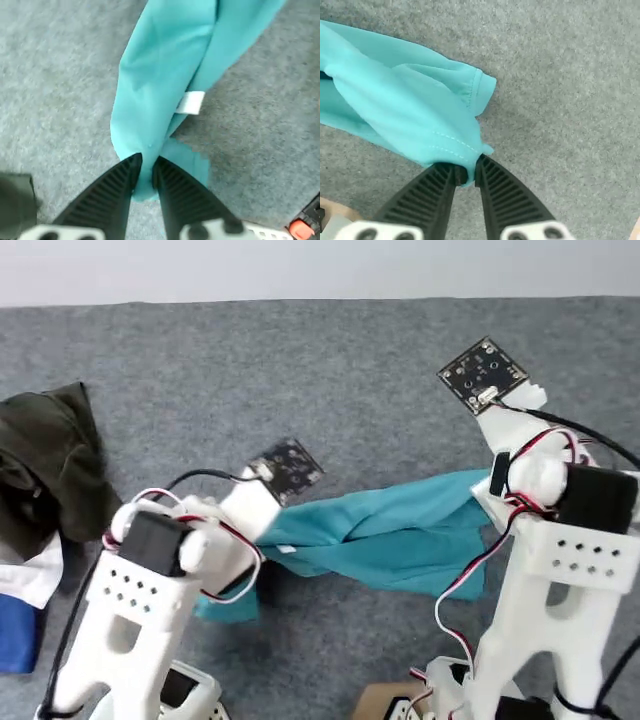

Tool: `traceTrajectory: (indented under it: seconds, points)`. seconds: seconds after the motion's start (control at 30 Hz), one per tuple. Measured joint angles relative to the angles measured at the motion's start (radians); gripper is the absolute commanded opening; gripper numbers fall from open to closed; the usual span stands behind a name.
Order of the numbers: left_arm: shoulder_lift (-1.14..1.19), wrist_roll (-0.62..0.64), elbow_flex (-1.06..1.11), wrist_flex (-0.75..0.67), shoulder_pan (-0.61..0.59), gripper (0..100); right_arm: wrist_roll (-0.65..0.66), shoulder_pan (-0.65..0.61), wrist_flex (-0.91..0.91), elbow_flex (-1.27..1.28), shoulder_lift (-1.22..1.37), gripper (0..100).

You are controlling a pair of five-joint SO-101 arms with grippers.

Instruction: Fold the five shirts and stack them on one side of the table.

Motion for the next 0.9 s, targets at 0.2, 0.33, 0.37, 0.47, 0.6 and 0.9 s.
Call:
traceTrajectory:
  seconds: [0.2,0.33,0.37,0.47,0.6,0.9]
  points:
    - [0.0,0.0,0.023,0.003,0.008,1,0.0,0.0,0.002,0.0,0.0,1.3]
    - [0.0,0.0,0.18,-0.046,0.074,1,0.023,0.0,0.002,0.025,0.0,1.3]
    - [0.0,-0.002,0.23,-0.081,0.081,1,0.026,0.0,0.002,0.04,0.0,1.3]
    - [0.0,-0.032,0.341,-0.187,0.089,1,0.026,0.0,0.002,0.086,0.0,1.3]
    - [0.0,-0.048,0.453,-0.296,0.094,1,0.026,0.0,0.002,0.123,0.0,1.3]
    - [0.0,-0.078,0.499,-0.328,0.1,10,0.026,0.0,0.002,0.127,0.0,1.3]
